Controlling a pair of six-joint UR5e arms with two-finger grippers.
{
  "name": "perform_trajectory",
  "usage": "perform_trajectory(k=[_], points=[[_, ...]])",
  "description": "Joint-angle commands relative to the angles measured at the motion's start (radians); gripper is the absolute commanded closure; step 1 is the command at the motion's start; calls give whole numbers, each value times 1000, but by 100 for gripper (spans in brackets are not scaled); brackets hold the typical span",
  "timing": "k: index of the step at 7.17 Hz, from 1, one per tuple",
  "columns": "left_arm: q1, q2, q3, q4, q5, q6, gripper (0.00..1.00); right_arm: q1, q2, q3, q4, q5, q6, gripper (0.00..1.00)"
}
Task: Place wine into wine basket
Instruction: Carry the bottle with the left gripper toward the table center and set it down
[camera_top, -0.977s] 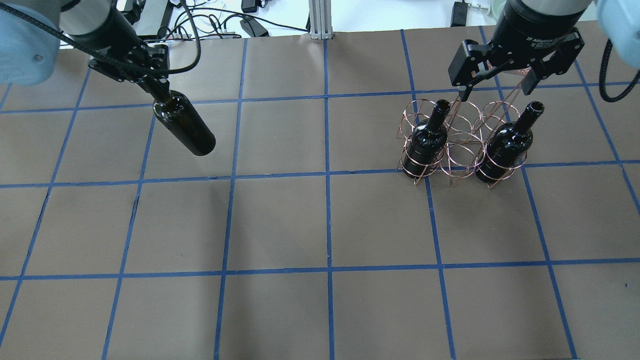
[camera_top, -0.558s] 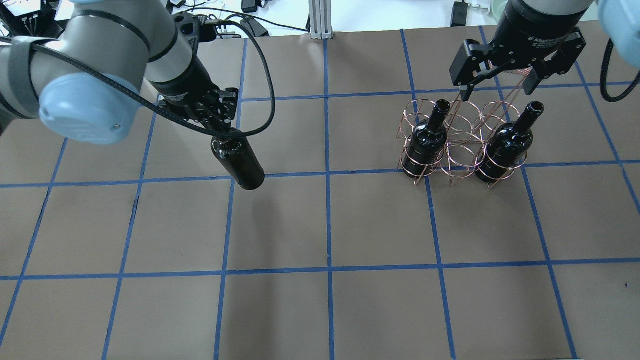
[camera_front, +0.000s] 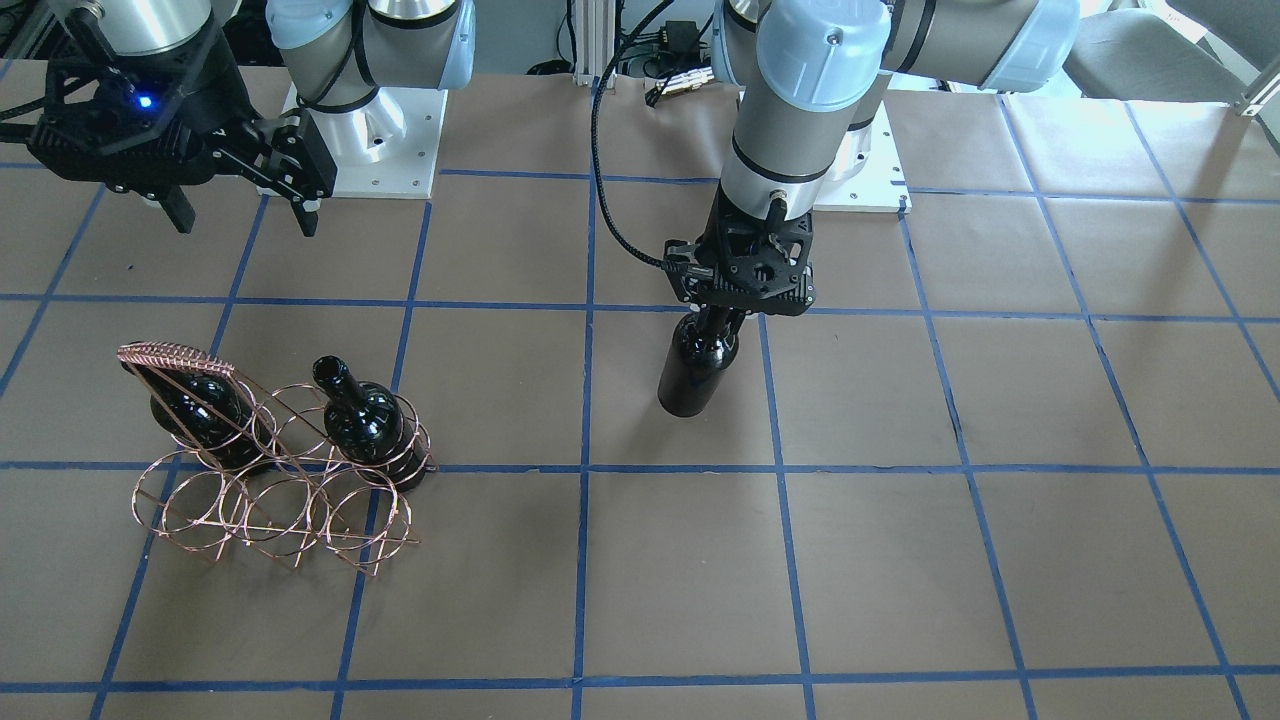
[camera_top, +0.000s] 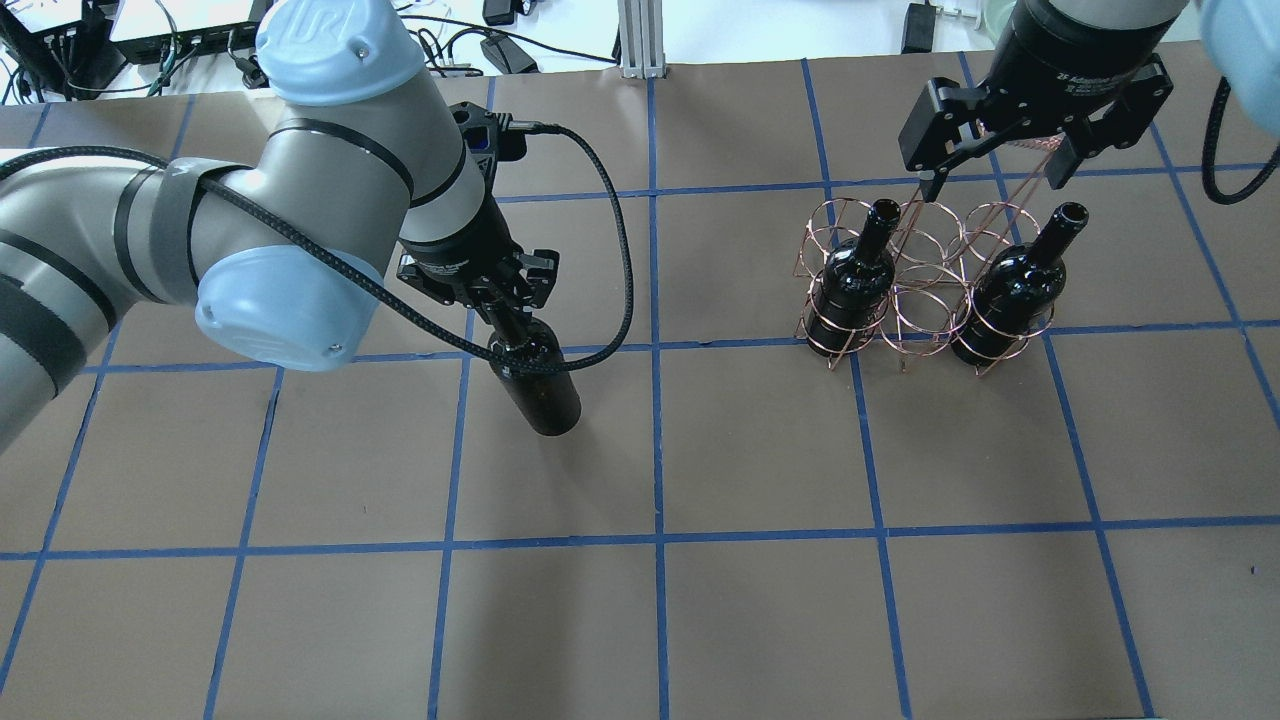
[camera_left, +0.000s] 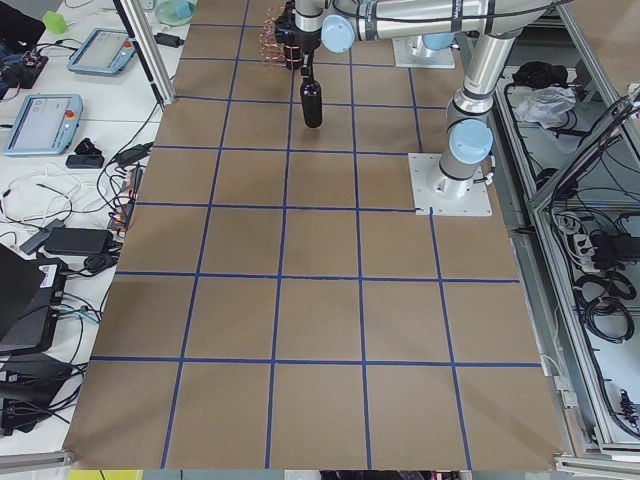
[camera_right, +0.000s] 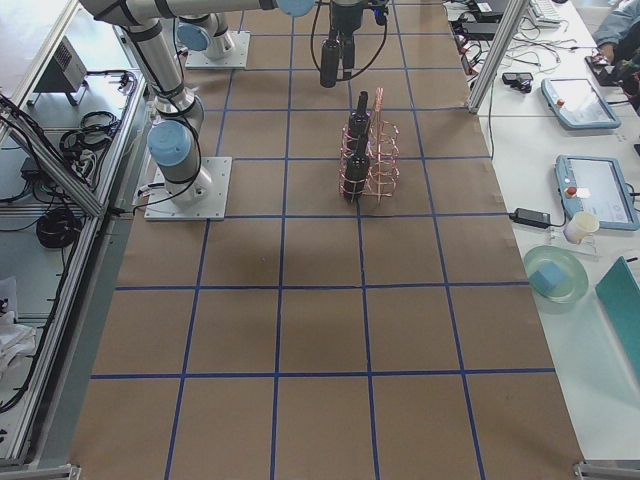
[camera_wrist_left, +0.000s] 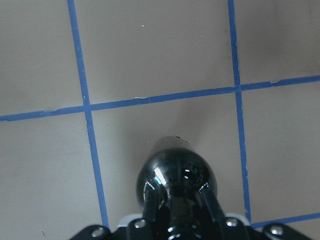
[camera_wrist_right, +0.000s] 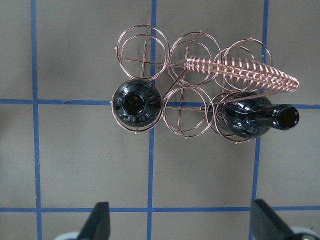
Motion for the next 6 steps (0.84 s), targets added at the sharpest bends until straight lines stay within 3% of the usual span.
perform_trajectory(k=[1, 3, 5, 6], points=[[-5, -4, -15, -1, 2, 2, 100, 1, -1, 0, -6, 5, 2, 0], [-5, -9, -16, -4, 0, 2, 100, -2, -2, 0, -3, -1, 2, 0], [-5, -9, -16, -8, 0, -3, 13, 1, -8, -1, -4, -4, 0, 0], [-5, 0, -5, -36, 0, -5, 0, 1, -10, -1, -3, -6, -11, 0]])
